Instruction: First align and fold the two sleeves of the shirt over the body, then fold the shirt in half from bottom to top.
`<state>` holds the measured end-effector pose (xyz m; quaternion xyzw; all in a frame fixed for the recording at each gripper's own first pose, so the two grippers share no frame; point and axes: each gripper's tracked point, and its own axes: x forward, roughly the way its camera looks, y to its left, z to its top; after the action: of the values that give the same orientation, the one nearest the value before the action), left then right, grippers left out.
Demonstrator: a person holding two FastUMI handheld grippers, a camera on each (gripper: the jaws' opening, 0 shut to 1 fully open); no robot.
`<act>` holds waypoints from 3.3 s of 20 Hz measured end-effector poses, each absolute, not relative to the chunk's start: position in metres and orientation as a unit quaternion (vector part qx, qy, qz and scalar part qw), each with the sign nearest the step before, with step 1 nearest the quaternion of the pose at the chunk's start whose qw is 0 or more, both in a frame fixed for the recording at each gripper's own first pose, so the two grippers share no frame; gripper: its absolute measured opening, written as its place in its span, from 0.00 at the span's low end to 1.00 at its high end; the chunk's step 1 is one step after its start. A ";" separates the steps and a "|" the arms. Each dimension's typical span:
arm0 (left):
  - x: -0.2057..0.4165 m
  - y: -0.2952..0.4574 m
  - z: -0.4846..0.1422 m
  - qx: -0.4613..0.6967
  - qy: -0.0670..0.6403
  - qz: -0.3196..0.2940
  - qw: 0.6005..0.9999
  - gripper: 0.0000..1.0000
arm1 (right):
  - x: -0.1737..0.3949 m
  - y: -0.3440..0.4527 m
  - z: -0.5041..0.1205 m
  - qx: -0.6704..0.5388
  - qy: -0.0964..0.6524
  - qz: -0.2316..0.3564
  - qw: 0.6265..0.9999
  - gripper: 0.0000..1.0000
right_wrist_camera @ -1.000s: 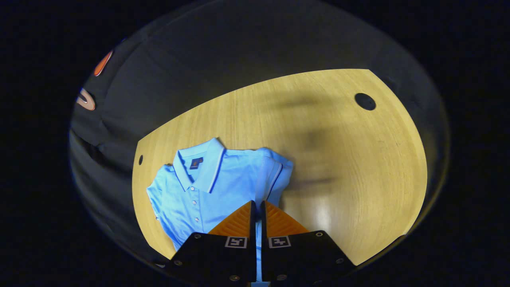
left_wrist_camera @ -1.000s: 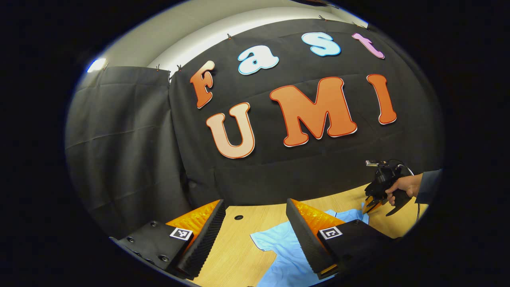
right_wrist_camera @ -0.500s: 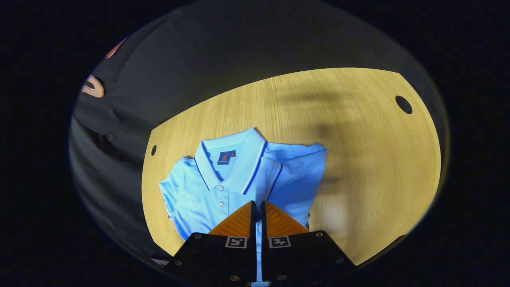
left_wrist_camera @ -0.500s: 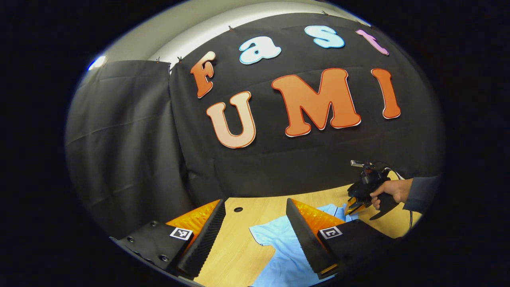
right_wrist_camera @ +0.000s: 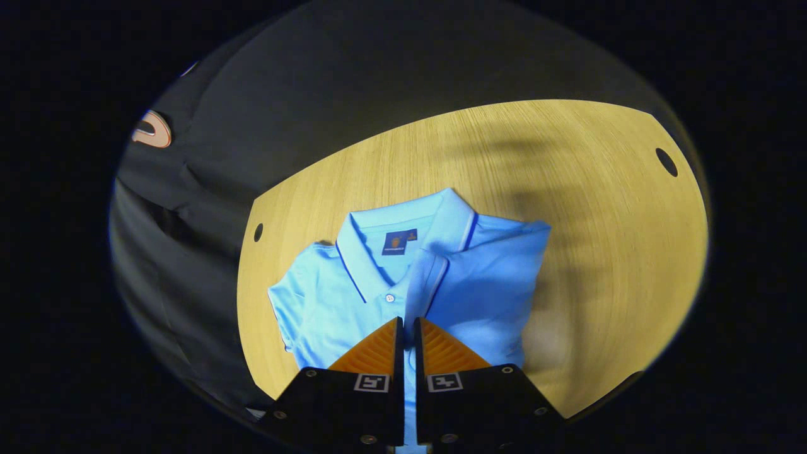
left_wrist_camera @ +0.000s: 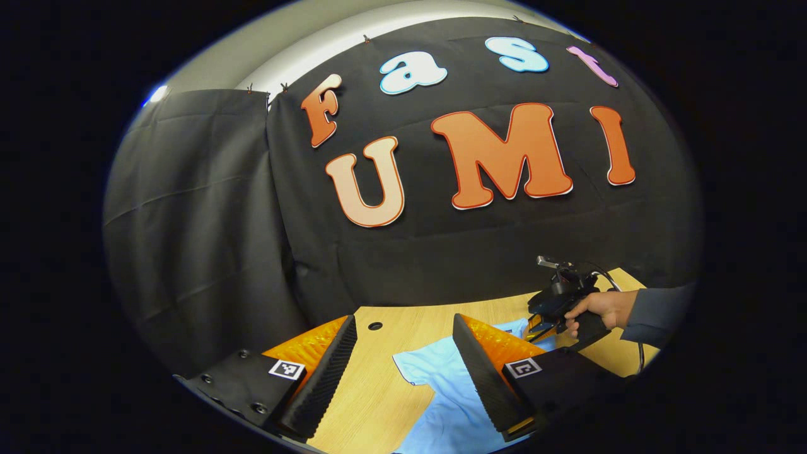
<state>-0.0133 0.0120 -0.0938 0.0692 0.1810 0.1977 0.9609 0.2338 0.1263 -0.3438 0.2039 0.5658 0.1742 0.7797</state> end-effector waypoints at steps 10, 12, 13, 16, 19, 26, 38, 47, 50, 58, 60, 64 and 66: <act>-0.018 0.047 -0.113 0.017 0.174 0.166 0.971 1.00 | 0.209 0.129 -0.293 0.182 0.521 0.208 0.808 0.35; -0.011 0.062 -0.125 -0.001 0.179 0.152 0.972 0.99 | 0.204 0.120 -0.278 0.182 0.502 0.199 0.822 0.58; -0.007 0.070 -0.132 -0.014 0.185 0.144 0.972 1.00 | 0.200 0.115 -0.272 0.182 0.496 0.195 0.827 0.63; 0.004 0.089 -0.163 -0.047 0.216 0.117 0.968 1.00 | 0.182 0.100 -0.257 0.177 0.479 0.174 0.842 0.81; 0.019 0.107 -0.201 -0.055 0.258 0.087 0.961 1.00 | 0.167 0.084 -0.241 0.168 0.456 0.149 0.861 0.88; 0.057 0.154 -0.281 -0.091 0.360 0.072 0.926 0.98 | 0.126 0.053 -0.227 0.159 0.423 0.069 0.889 0.94; 0.104 0.156 -0.420 -0.142 0.522 0.051 0.840 0.96 | 0.025 0.006 -0.256 0.218 0.430 -0.048 0.875 0.97; 0.103 0.151 -0.487 -0.135 0.606 0.086 0.779 0.93 | -0.014 -0.011 -0.266 0.233 0.438 -0.078 0.865 0.98; 0.098 0.146 -0.499 -0.141 0.619 0.099 0.766 0.89 | -0.017 -0.012 -0.265 0.253 0.436 -0.084 0.860 0.98; 0.118 0.136 -0.497 -0.115 0.614 0.060 0.779 0.33 | -0.027 -0.023 -0.263 0.277 0.425 -0.102 0.856 0.98; 0.119 0.130 -0.497 -0.128 0.608 0.039 0.783 0.14 | -0.031 -0.027 -0.264 0.280 0.425 -0.109 0.854 0.98; 0.133 0.127 -0.480 -0.144 0.572 0.005 0.808 0.09 | -0.040 -0.039 -0.262 0.284 0.421 -0.119 0.853 0.99; 0.139 0.123 -0.467 -0.142 0.555 -0.007 0.819 0.09 | -0.045 -0.045 -0.264 0.284 0.423 -0.128 0.851 0.98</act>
<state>0.1387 0.1232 -0.4673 -0.1424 0.5555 -0.0074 0.8192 -0.0455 -0.0451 -0.2644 0.2842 0.4228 -0.1277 0.8510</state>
